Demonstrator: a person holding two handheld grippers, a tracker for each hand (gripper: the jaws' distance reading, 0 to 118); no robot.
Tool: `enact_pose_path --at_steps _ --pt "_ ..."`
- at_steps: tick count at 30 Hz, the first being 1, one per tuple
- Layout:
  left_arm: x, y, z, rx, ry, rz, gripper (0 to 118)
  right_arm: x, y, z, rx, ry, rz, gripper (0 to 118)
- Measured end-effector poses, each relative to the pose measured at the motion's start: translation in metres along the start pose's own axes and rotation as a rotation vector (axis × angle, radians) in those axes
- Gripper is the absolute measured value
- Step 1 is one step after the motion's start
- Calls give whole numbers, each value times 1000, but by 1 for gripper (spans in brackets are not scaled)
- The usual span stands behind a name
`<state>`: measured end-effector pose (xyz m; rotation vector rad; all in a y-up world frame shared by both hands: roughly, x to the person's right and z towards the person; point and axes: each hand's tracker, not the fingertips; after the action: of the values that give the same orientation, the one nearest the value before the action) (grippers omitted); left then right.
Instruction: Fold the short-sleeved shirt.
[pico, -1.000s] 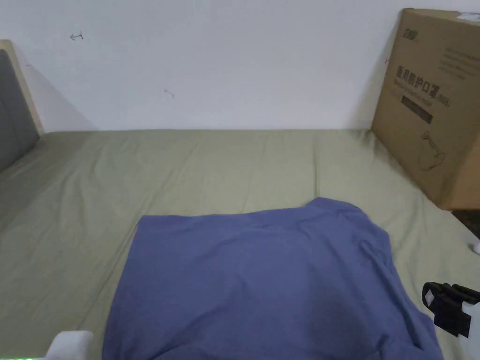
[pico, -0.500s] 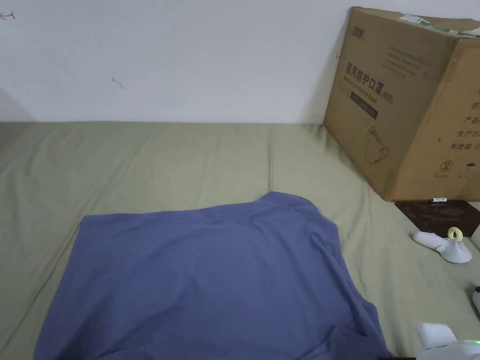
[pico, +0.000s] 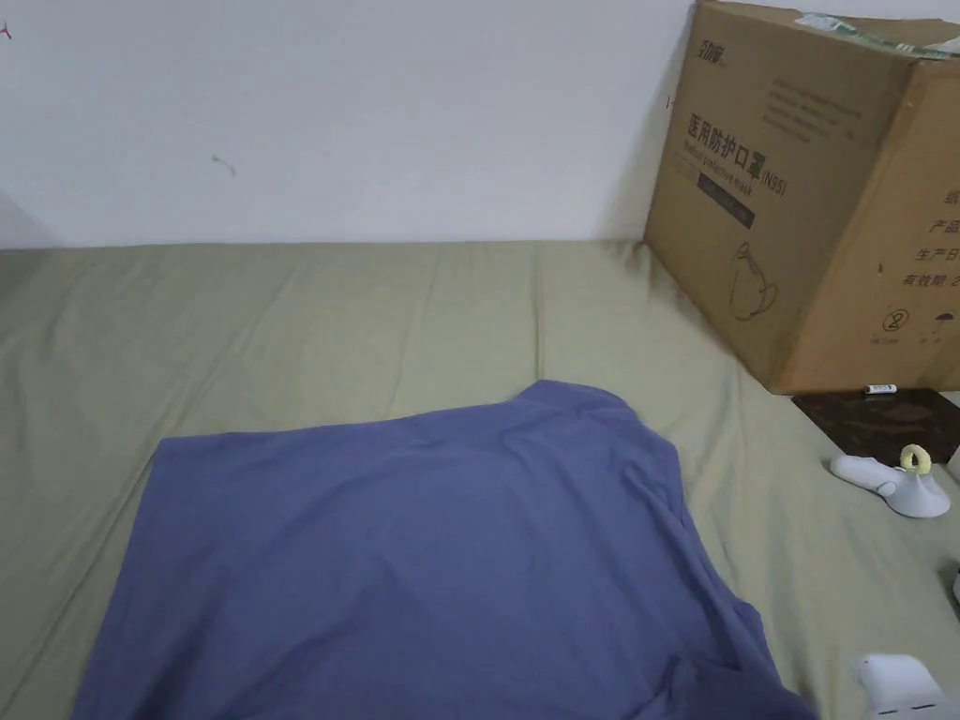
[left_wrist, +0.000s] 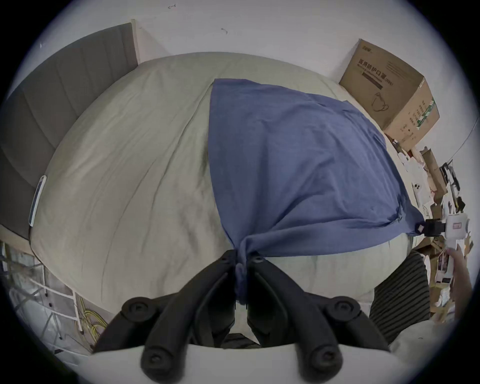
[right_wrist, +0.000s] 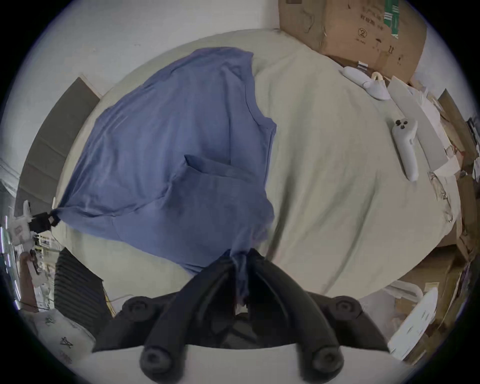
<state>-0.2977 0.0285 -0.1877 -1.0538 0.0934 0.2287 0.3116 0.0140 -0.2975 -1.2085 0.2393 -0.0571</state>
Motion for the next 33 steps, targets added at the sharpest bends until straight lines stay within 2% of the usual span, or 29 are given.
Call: enact_pose_path --at_steps 4,11,15,16,20,21,22,23,24,25,26,27,29,33 --pt "-6 13 9 -5 -34 34 6 -1 14 29 66 60 -79 5" --pt "2 94 5 -30 -48 5 6 -17 114 54 139 108 -79 5" --pt "-3 162 -42 -61 -60 5 6 -21 195 12 132 110 -85 5" --pt "-5 174 -57 -83 -71 47 6 -20 214 -4 124 98 -90 5" --pt "-5 202 -103 -127 -56 62 7 -25 257 -62 69 19 -85 5" --pt "-5 207 -112 -130 -55 70 13 -28 261 -74 64 5 -86 6" --pt "-4 207 -116 -131 -49 83 26 -30 263 -82 64 -1 -95 7" --pt "-5 206 -118 -126 -28 96 54 -32 263 -89 68 -6 -104 16" --pt "-5 205 -119 -119 -21 95 84 -33 260 -91 88 -15 -112 35" --pt "-4 204 -119 -112 -17 92 108 -36 257 -89 131 -39 -113 66" --pt "-4 202 -117 -102 -17 93 117 -38 254 -88 161 -48 -108 106" --pt "-5 200 -110 -63 -37 91 115 -40 249 -85 179 -39 -107 118" --pt "-2 199 -95 0 -59 99 115 -41 239 -69 270 -17 -108 118" --pt "6 184 -45 273 -155 73 115 -53 215 -27 404 34 -82 118"
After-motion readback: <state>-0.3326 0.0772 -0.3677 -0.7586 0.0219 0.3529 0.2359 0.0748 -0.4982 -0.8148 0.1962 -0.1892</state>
